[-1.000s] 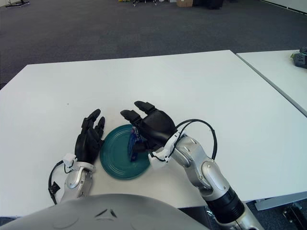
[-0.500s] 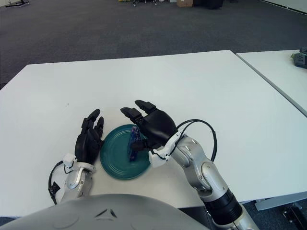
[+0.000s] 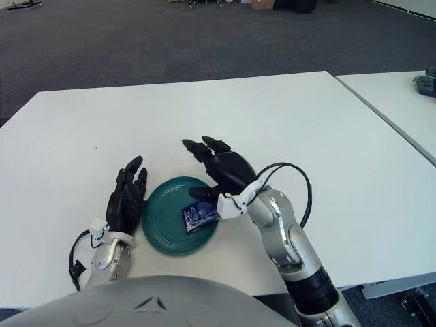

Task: Put the gum into the plate.

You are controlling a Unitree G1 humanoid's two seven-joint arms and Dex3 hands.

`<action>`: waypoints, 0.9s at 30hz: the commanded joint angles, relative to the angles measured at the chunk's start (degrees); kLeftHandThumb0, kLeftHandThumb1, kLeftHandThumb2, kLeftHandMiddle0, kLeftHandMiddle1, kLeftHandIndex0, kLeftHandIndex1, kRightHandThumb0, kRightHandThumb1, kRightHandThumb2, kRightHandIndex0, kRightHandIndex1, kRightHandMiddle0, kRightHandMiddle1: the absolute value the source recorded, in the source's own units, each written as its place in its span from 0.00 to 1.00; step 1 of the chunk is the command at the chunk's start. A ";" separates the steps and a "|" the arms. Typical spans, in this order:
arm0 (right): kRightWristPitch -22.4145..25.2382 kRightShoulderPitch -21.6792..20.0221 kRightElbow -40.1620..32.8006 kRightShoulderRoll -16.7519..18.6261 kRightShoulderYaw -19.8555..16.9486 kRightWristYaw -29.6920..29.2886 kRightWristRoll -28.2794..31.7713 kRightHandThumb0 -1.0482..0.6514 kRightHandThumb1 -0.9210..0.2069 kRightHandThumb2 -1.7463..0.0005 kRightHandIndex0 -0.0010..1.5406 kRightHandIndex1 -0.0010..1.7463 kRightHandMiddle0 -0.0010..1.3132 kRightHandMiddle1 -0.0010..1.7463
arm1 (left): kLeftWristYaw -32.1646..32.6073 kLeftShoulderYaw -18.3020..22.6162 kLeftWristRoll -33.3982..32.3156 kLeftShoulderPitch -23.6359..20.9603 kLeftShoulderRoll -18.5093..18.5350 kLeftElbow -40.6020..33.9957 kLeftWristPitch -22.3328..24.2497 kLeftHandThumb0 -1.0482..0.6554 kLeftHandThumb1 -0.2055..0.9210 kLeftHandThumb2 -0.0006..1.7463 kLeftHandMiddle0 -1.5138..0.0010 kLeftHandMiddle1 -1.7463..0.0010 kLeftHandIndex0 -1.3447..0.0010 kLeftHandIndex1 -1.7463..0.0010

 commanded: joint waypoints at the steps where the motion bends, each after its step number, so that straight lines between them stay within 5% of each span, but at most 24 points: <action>1: 4.38 -0.88 -1.24 0.68 -2.35 1.77 2.63 0.00 0.00 0.44 0.00 0.00 0.00 0.00 | 0.66 -0.42 0.08 1.71 -2.17 0.39 1.69 0.00 1.00 0.54 0.85 0.99 1.00 0.62; 7: 14.41 0.68 -2.83 5.67 -5.00 1.89 8.51 0.00 0.00 0.42 0.00 0.00 0.00 0.00 | 0.43 -0.36 -0.88 2.16 -2.17 -0.62 2.85 0.00 1.00 0.53 0.86 1.00 1.00 0.61; 27: 15.00 5.23 9.99 13.20 -11.72 -9.48 25.47 0.07 0.00 0.38 0.05 0.02 0.05 0.03 | 0.31 -0.71 -1.21 5.43 -1.18 -5.63 4.33 0.00 1.00 0.55 0.87 1.00 1.00 0.61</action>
